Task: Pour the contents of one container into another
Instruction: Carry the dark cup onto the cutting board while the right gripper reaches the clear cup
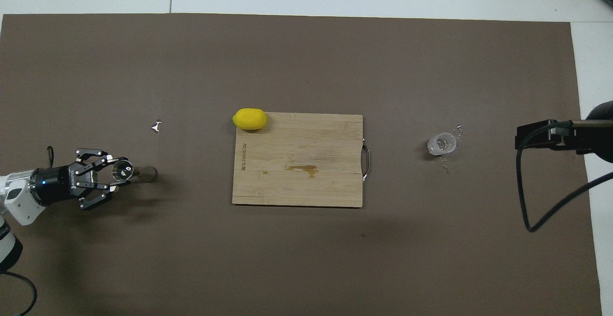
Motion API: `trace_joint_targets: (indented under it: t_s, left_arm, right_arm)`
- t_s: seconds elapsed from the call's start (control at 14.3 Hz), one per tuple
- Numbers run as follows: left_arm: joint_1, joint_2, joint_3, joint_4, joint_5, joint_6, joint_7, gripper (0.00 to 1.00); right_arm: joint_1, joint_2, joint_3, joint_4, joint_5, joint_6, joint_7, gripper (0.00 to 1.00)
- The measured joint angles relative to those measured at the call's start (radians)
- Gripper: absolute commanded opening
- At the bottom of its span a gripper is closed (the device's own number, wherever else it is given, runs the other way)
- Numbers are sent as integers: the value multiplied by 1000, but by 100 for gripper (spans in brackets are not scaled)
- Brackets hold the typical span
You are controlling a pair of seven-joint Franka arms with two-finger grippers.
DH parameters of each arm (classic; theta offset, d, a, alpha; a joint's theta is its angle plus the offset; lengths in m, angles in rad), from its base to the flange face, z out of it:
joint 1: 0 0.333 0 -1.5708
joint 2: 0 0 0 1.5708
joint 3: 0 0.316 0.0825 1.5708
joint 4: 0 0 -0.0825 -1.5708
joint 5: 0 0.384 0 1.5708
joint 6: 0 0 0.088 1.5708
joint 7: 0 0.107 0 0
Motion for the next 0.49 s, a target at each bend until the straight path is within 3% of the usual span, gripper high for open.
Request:
trace_joint_targets:
  t_s: [0.49]
  left_arm:
    - [-310,0,-8,23,-216,-8,-83,18]
  right_arm:
    - [0,0,0,0,0,-1,0,100]
